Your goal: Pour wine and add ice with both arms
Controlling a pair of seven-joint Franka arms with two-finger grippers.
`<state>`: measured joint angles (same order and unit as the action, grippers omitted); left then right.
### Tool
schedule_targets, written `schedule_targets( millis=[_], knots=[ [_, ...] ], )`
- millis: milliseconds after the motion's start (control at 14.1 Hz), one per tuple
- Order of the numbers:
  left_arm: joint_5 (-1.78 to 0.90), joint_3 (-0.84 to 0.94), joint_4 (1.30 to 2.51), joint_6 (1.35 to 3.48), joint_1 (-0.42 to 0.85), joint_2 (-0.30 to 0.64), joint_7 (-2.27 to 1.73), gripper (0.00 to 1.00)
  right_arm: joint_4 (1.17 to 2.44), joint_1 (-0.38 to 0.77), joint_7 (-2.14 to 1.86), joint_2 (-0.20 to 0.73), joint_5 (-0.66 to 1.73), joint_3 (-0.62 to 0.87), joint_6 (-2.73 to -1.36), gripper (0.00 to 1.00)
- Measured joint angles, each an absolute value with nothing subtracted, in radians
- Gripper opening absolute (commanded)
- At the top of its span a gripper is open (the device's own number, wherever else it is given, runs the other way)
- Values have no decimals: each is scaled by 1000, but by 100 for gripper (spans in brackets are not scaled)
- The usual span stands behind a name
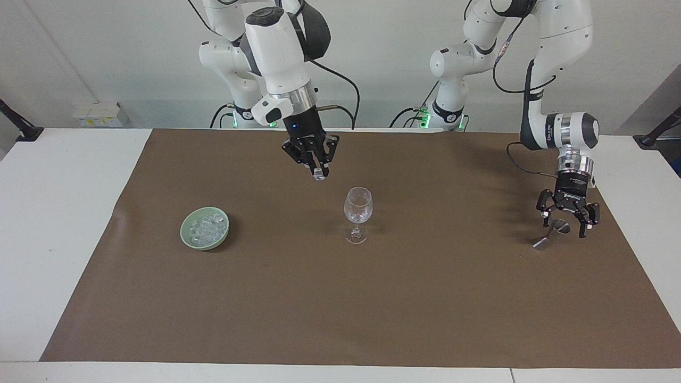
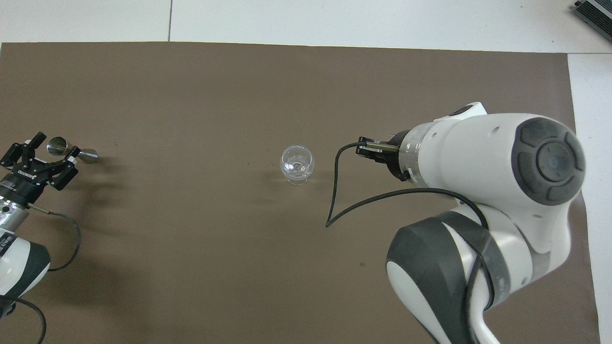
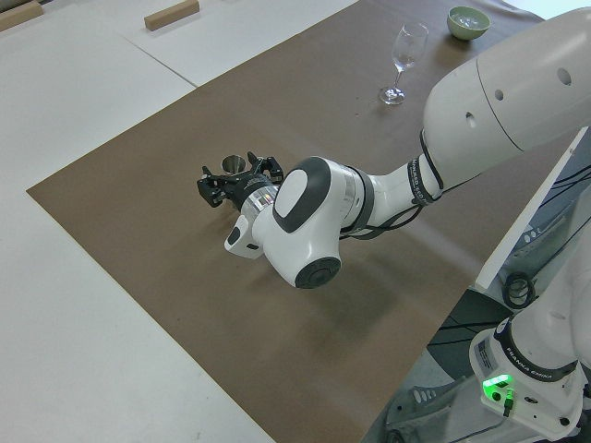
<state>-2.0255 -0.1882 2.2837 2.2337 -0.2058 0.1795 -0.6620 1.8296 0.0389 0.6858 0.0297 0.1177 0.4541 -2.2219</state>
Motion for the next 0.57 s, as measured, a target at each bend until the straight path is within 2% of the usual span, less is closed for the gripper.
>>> schedule_targets(
  millis=[566],
  knots=[
    [-1886, -178, 2275, 2346, -156, 71, -671, 100, 1800, 109, 706, 157, 117, 457, -2441, 0]
  ],
)
